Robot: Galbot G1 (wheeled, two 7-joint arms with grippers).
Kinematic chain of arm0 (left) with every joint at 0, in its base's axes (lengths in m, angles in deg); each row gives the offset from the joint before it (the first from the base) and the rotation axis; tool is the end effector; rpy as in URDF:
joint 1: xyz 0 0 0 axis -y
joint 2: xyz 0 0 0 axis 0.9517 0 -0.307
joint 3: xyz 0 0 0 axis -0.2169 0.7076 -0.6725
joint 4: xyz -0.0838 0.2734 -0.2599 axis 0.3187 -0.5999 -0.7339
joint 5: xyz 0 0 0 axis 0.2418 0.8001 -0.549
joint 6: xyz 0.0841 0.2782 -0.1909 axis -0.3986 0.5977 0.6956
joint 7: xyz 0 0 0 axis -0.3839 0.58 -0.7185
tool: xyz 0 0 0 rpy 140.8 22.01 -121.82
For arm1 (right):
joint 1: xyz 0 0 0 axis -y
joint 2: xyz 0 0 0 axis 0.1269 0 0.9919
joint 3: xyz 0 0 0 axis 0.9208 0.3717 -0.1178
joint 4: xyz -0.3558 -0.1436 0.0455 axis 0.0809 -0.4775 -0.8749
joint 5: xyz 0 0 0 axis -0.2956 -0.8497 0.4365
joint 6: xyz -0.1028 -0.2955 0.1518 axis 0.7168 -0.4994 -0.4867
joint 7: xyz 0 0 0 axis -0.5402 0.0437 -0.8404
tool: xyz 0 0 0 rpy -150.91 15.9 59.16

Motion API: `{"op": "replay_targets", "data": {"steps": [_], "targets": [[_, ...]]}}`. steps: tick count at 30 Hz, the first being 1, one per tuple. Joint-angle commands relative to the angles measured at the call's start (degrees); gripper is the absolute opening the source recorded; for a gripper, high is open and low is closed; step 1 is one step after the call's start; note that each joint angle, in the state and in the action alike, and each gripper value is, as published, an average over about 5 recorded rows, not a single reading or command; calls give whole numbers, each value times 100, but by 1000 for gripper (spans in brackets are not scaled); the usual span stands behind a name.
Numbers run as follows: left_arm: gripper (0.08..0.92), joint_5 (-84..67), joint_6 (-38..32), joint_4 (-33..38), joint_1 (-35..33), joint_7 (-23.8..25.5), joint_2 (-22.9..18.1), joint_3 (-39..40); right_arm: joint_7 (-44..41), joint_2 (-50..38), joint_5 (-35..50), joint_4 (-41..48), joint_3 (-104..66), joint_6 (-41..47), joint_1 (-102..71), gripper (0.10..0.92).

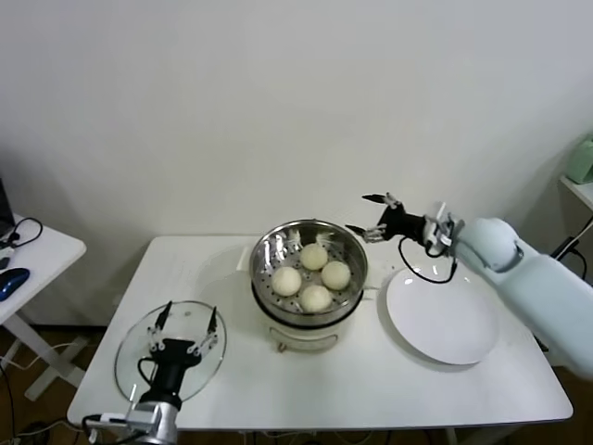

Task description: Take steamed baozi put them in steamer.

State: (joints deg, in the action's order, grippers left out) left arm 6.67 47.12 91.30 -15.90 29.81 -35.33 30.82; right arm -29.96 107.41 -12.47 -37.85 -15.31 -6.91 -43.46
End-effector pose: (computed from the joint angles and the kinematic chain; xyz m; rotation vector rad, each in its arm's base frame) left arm 0.1340 0.0421 -0.3449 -0.0496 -3.1070 -0.2814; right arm 0.4714 -0.1563 -0.1801 1.1891 -2.6896 0.7653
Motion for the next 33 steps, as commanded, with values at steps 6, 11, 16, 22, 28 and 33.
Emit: {"op": "replay_targets", "data": {"steps": [6, 11, 16, 22, 28, 33], "targets": [[823, -96, -57, -42, 40, 318, -37, -157, 831, 2152, -1369, -1417, -5005, -892, -5225, 823], [823, -232, 29, -70, 85, 271, -150, -166, 1022, 3071, -1519, -1660, -5193, -1233, -5741, 823], [823, -498, 83, -46, 105, 282, -211, -231, 1036, 3550, -1612, -1821, -5196, -1406, -6103, 823], [823, -588, 104, -36, 96, 344, -207, -370, 1011, 3736, -1559, -1905, -5191, -1521, -6458, 823], [823, -584, 174, 7, 58, 309, -195, -493, 1020, 3740, -1318, -1836, -5171, -1647, -6580, 823], [823, -646, 186, 49, 51, 277, -196, -520, 1020, 3745, -1255, -1818, -5133, -1678, -6589, 823]]}}
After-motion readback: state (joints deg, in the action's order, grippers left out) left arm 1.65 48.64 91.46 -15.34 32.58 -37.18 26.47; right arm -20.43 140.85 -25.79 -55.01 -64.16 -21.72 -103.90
